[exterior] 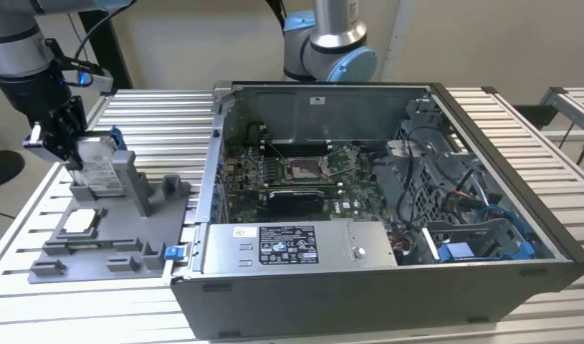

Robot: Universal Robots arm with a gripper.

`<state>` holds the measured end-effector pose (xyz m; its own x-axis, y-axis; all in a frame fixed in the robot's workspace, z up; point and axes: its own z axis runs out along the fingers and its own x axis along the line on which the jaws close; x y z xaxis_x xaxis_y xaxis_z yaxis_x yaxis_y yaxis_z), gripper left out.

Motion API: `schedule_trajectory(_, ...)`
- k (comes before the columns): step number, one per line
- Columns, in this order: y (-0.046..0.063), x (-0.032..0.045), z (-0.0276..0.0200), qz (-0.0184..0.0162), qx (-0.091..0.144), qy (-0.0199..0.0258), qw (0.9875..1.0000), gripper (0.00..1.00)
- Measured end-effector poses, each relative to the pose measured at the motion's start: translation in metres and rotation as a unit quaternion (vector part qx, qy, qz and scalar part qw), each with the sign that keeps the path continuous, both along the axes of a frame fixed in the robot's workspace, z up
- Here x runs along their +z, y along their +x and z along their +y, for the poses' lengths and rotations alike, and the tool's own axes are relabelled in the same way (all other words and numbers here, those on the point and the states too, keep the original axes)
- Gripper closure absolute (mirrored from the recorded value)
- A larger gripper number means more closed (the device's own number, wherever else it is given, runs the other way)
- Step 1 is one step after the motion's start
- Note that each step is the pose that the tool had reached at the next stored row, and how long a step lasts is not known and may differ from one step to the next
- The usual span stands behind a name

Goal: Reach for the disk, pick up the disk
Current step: 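Pick up the disk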

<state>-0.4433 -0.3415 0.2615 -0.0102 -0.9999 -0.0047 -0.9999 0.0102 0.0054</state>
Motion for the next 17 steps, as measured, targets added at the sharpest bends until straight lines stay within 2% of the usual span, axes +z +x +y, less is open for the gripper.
schedule_trajectory(4, 0.0, 0.003, 0.0, -0.0004, 0.0, 0.0002, 1.0, 1.0)
schedule_trajectory(17, 0.0, 0.0372, 0.0, -0.0001, 0.0, 0.0001, 1.0, 1.0)
